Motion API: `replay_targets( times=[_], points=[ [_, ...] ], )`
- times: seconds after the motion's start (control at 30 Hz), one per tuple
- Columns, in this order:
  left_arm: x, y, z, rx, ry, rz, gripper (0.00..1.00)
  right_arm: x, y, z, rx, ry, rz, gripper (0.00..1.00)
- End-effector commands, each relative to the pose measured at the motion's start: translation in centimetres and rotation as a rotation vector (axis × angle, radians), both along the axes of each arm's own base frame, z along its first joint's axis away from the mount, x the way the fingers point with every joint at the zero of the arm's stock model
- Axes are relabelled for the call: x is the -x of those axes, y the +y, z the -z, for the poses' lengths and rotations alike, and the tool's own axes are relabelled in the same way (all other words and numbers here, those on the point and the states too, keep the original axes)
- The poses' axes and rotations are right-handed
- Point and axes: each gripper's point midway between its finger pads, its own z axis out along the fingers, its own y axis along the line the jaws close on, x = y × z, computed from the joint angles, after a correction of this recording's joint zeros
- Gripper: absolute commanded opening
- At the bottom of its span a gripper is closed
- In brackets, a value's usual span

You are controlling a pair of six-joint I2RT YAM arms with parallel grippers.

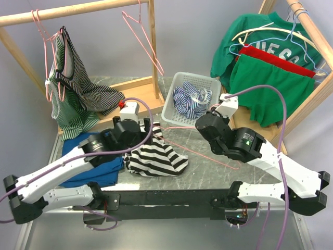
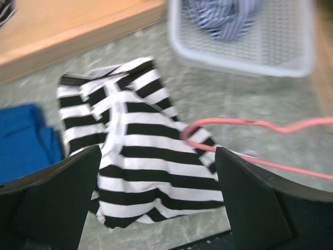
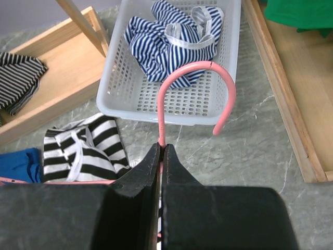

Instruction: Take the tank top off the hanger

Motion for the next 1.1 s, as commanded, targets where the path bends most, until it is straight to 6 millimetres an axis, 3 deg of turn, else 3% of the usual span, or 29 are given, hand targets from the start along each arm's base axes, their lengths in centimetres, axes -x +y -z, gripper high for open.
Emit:
replay_targets(
  times=[0.0,0.07,0.2,0.4,0.5,0.53,0.67,0.73,0.87,0.93,1.07],
  points=[
    [1.2,-2.4,-6.2,0.121,-0.138,0.224,0.96,-0.4,0.8,-0.2,-0.007,-0.016,-0.029,0.00],
    [2.5,-3.9,-6.9,0.117,-0.143,0.361,0.96,-0.5,1.6,0.0,-0.014,-0.007,-0.061,0.00],
    [5.1,-7.2,-5.5,0.093,-0.094,0.631,0.96,-0.4,2.7,-0.1,-0.001,-0.014,-0.136,0.00],
    [8.5,-9.6,-3.3,0.085,-0.019,0.913,0.96,-0.2,3.8,-1.9,-0.046,-0.064,-0.224,0.00],
    [8.8,-9.8,-3.1,0.082,-0.018,0.945,0.93,-0.2,3.8,-2.5,-0.045,-0.071,-0.232,0.00],
    [9.1,-10.0,-3.3,0.089,-0.028,0.967,0.88,-0.2,4.1,-2.5,-0.041,-0.068,-0.246,0.00],
    [8.1,-9.2,-4.1,0.060,-0.072,0.921,0.88,-0.2,4.4,-2.3,-0.030,-0.056,-0.259,0.00],
    [8.4,-9.0,-5.3,0.072,-0.097,0.937,0.88,-0.2,4.4,-1.9,-0.019,-0.044,-0.258,0.00],
    [8.7,-8.1,-9.7,0.111,-0.185,0.926,0.93,-0.2,3.9,-1.0,0.009,-0.022,-0.234,0.00],
    [8.3,-7.5,-10.2,0.094,-0.212,0.895,0.96,-0.2,3.9,-0.4,0.027,-0.004,-0.232,0.00],
    [6.6,-6.7,-8.2,0.020,-0.182,0.841,0.97,0.1,4.1,0.0,0.032,0.004,-0.258,0.00]
  ],
)
